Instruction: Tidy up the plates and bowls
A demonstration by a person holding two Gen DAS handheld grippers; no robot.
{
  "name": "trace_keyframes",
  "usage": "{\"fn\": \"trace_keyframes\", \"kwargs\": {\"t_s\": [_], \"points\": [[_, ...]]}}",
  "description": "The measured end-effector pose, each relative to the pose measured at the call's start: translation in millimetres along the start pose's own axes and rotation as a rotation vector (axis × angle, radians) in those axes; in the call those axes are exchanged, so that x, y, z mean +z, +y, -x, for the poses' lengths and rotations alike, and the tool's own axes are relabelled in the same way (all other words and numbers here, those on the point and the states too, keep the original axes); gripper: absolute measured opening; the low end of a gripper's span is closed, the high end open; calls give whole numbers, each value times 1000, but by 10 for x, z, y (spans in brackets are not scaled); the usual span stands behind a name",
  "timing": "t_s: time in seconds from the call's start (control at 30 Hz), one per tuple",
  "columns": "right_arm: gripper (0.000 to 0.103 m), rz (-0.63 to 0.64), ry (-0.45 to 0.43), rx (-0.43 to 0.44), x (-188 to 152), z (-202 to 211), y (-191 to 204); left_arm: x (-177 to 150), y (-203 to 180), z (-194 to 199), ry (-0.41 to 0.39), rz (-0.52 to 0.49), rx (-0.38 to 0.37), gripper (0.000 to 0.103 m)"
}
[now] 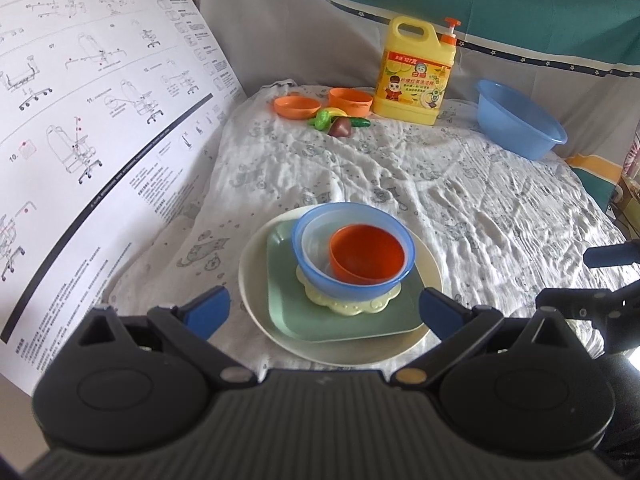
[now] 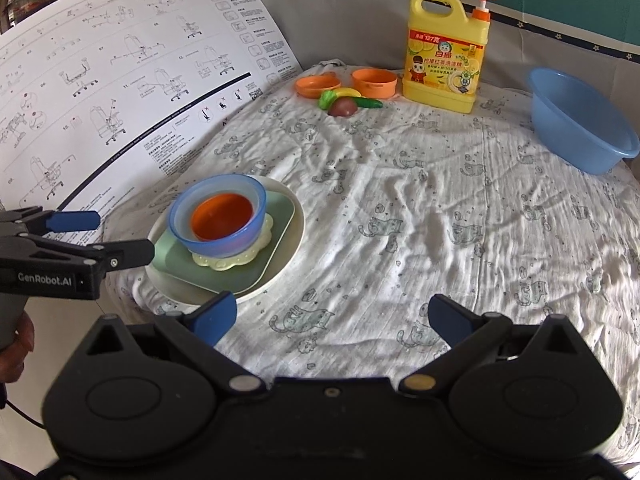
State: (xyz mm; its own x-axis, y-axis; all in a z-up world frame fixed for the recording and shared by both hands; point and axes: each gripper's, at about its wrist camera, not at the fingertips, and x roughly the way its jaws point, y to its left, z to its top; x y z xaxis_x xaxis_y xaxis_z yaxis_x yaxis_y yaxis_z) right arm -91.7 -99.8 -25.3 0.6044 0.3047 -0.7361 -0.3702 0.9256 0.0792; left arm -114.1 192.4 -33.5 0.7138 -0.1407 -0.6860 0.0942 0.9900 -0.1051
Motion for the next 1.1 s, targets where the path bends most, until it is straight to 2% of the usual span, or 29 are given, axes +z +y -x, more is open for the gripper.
{"fn": "trace_keyframes", "kwargs": {"t_s": [0.53,1.1], "points": [[103,-1,24,-7,10,-52,-27,-35,-56,-121,47,-29,-3,103],[103,0,28,-16,11,-67,-26,-48,-103,-147,45,-55,-4,103]]}}
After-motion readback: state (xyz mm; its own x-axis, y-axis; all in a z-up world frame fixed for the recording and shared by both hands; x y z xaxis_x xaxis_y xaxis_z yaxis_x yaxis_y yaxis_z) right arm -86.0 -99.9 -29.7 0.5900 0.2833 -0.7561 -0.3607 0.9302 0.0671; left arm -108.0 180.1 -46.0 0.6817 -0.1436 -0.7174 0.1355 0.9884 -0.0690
